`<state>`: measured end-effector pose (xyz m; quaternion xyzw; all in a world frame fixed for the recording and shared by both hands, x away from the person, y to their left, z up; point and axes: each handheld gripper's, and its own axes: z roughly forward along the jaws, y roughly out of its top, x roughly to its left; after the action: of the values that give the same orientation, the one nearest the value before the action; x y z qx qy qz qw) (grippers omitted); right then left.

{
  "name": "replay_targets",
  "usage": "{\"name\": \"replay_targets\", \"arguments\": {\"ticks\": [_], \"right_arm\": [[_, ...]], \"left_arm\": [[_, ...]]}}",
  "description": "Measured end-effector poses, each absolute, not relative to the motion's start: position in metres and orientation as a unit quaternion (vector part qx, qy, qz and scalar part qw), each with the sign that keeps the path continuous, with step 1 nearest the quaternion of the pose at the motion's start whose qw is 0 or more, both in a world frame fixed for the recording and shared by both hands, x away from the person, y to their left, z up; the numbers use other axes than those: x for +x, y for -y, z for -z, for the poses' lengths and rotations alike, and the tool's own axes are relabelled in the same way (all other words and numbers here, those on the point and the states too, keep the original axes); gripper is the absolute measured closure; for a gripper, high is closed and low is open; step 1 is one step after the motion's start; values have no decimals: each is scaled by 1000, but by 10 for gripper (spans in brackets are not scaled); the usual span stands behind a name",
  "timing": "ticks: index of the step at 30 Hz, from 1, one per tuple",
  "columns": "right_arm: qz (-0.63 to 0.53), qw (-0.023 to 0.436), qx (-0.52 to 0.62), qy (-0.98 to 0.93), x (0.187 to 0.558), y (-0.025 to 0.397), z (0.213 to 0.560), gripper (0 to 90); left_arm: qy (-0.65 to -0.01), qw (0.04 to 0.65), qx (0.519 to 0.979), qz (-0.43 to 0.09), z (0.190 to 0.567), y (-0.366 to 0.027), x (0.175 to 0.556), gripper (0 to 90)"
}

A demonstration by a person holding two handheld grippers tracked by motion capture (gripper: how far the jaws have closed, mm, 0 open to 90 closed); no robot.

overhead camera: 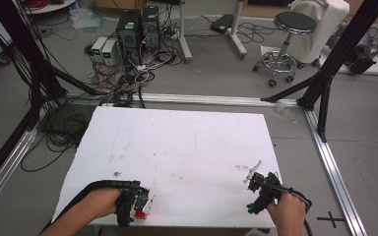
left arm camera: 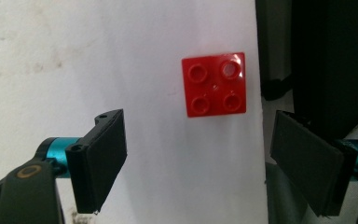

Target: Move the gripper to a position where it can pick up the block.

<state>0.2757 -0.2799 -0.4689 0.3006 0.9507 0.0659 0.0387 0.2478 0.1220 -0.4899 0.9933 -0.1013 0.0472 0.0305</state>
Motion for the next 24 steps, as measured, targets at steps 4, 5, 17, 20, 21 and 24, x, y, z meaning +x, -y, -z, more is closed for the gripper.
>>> {"name": "replay_targets", "arguments": {"ticks": [4, 5, 17, 20, 21, 24], "right_arm": [[-66, 38, 301, -950, 276, 280, 469, 77], [-66, 37, 302, -950, 276, 280, 469, 77], [-65, 36, 300, -951, 276, 278, 469, 77], [-66, 36, 300, -951, 276, 278, 469, 77], [-66, 36, 299, -951, 276, 278, 469, 77], [-65, 36, 298, -952, 276, 278, 470, 78]], "left_arm": [[105, 32, 993, -42, 494, -117, 246, 189], [107, 31, 993, -41, 495, -115, 245, 188], [103, 18, 994, -37, 511, -104, 244, 188], [102, 15, 994, -37, 514, -103, 244, 188], [102, 15, 994, -37, 514, -103, 244, 188], [99, 17, 994, -35, 514, -103, 245, 188]]}}
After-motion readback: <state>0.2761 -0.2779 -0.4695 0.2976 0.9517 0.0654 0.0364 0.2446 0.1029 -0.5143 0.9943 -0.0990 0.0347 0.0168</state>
